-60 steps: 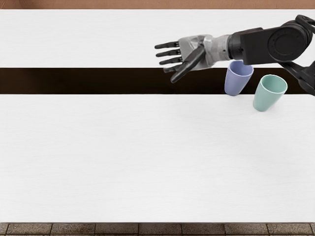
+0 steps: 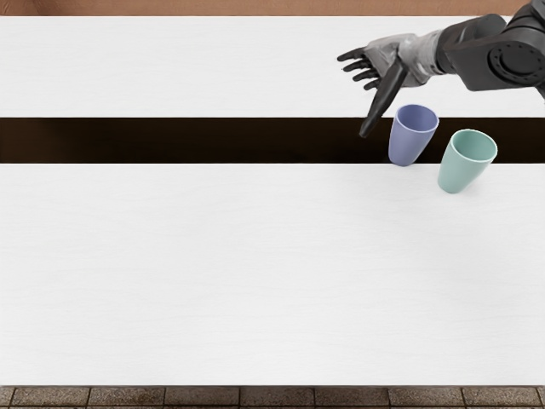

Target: Pick up cup and place in cup with right hand

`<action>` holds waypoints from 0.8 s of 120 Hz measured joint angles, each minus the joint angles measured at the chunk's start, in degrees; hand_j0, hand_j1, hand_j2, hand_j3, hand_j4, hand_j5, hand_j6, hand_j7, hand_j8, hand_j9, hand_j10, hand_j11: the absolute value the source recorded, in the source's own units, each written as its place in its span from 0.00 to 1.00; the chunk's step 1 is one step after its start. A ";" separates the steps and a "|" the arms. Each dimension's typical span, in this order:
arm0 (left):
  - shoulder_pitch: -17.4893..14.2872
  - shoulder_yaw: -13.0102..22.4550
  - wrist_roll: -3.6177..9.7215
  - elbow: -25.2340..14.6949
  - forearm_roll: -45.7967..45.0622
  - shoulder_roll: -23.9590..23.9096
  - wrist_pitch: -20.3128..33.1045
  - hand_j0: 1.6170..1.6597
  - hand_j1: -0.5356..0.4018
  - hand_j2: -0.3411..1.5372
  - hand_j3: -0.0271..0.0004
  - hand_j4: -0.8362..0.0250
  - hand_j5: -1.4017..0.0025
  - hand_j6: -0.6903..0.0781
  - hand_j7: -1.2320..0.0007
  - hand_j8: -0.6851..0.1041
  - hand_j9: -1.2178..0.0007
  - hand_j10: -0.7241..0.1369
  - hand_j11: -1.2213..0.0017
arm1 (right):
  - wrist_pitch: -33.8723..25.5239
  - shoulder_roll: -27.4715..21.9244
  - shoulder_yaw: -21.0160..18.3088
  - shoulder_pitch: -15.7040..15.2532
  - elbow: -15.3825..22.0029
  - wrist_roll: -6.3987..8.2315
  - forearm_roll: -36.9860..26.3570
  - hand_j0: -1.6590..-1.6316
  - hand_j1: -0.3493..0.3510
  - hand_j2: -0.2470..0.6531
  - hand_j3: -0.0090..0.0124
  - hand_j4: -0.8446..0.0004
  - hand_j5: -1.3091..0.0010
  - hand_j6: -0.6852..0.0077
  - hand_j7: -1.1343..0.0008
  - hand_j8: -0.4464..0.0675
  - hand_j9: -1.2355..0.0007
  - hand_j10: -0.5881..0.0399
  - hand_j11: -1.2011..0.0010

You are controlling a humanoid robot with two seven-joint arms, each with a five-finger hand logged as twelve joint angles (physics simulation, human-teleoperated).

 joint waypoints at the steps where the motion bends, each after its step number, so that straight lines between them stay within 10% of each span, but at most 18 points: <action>1: 0.00 0.00 0.00 0.00 0.00 0.00 0.00 0.96 0.93 0.18 0.99 0.96 0.99 0.88 0.99 0.85 0.99 0.83 0.99 | -0.21 -0.06 -0.21 0.05 0.00 0.03 -0.53 0.04 0.00 0.27 0.42 1.00 1.00 0.99 1.00 0.87 1.00 0.94 1.00; 34: 0.00 0.00 0.02 0.00 0.00 0.00 0.00 0.96 0.93 0.18 0.99 0.96 0.99 0.88 0.99 0.85 0.99 0.83 0.99 | -8.31 -1.92 -6.55 0.67 -1.21 -0.13 -7.23 0.04 0.00 0.27 0.42 1.00 1.00 0.99 1.00 0.86 1.00 0.93 1.00; 96: 0.00 0.01 0.02 0.00 0.00 0.00 0.00 0.96 0.93 0.18 0.99 0.96 0.99 0.88 0.99 0.85 0.99 0.83 0.99 | -12.92 10.93 -21.14 5.32 -20.66 0.44 -8.93 0.04 0.00 0.28 0.42 1.00 1.00 0.98 1.00 0.86 1.00 0.93 1.00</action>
